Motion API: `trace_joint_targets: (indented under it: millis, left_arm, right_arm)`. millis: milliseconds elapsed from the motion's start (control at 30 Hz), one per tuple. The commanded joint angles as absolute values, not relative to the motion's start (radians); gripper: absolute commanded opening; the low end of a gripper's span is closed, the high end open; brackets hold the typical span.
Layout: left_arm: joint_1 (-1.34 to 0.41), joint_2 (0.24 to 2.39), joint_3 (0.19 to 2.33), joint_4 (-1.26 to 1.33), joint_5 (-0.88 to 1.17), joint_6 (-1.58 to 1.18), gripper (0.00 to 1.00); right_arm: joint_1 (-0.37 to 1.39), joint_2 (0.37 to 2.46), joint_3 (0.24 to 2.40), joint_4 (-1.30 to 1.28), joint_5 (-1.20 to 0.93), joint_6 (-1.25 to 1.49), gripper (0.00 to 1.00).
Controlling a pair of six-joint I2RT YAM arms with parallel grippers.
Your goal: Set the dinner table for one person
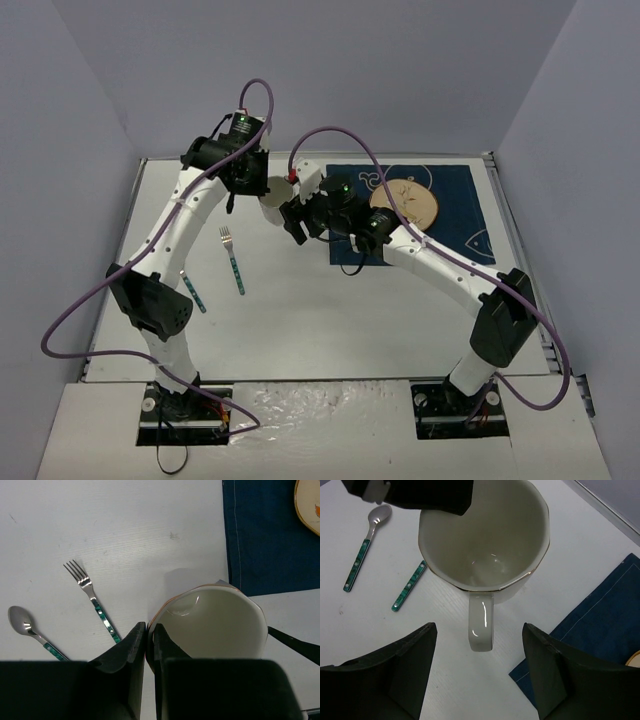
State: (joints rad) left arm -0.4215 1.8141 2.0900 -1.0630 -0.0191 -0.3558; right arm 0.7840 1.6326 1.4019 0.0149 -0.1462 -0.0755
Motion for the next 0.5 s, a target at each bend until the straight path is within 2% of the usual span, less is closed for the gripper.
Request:
trace_joint_targets:
  millis: [0,267,467]
  left_arm:
    - [-0.44,1.776,2.176,-1.012,-0.016,-0.395,0.0]
    - [-0.46,1.804,2.22,-1.039,-0.007,-0.388,0.0]
    - [-0.469,1.8,2.234,-1.054,-0.002,-0.384,0.0]
  right_arm:
    - [0.79,1.637,1.463,0.11,-0.111,-0.101,0.61]
    - [0.79,1.643,1.457,0.115,-0.104,-0.114,0.5]
    - [0.789,1.644,1.455,0.117,-0.091,-0.123,0.38]
